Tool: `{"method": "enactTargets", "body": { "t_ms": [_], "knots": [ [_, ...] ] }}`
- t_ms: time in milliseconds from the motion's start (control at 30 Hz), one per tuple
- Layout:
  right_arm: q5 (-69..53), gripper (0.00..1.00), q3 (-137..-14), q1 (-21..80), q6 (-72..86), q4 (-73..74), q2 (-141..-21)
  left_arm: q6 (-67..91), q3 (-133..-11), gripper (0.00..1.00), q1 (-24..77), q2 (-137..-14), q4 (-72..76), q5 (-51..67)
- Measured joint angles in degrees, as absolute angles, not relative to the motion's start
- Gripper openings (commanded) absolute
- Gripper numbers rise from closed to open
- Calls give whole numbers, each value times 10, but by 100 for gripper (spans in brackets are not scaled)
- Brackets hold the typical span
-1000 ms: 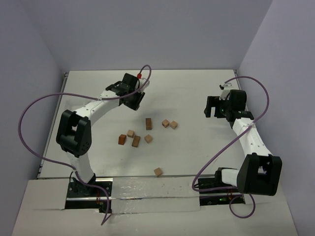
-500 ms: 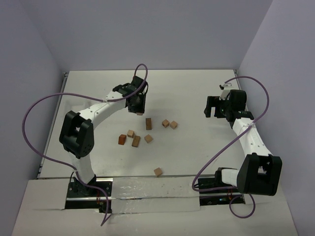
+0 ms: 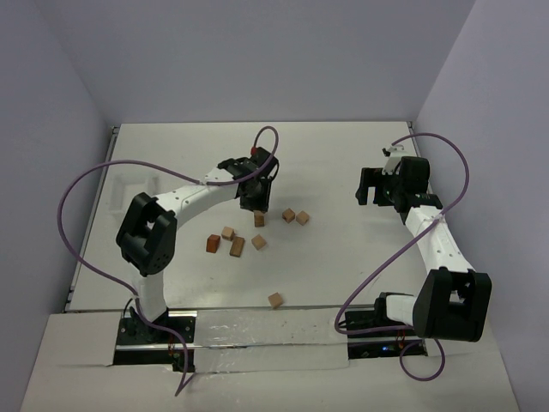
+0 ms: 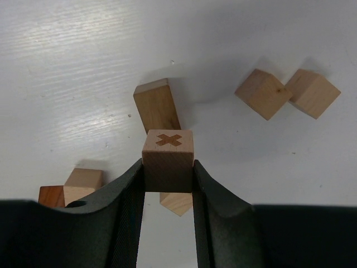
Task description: Build the wood block tower
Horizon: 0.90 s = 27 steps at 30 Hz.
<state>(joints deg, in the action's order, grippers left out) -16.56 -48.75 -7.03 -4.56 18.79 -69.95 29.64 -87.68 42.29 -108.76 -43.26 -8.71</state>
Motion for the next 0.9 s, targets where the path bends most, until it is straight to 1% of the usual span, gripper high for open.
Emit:
{"method": "enactTargets", "body": {
  "t_ms": [367,400,433,467,533,900],
  "knots": [
    [-166,100,-488,-70,-46,188,-700,316,-882,9,422,-1110,-439,-107],
    [-166,100,-488,-70,-46,188,-700,318,-885,9,422,-1112,-440,-110],
    [-165,100,-488,-70,-46,188,-700,320,-889,7,422,-1115,-441,-113],
    [-165,100,-488,-70,-46,188,-700,323,-893,2,422,-1118,-442,-116],
    [-165,100,-488,-70,-46,188,-700,327,-899,0,423,-1124,-443,-124],
    [-164,100,-488,-70,-46,188,-700,369,-934,0,425,-1128,-473,-149]
  ]
}}
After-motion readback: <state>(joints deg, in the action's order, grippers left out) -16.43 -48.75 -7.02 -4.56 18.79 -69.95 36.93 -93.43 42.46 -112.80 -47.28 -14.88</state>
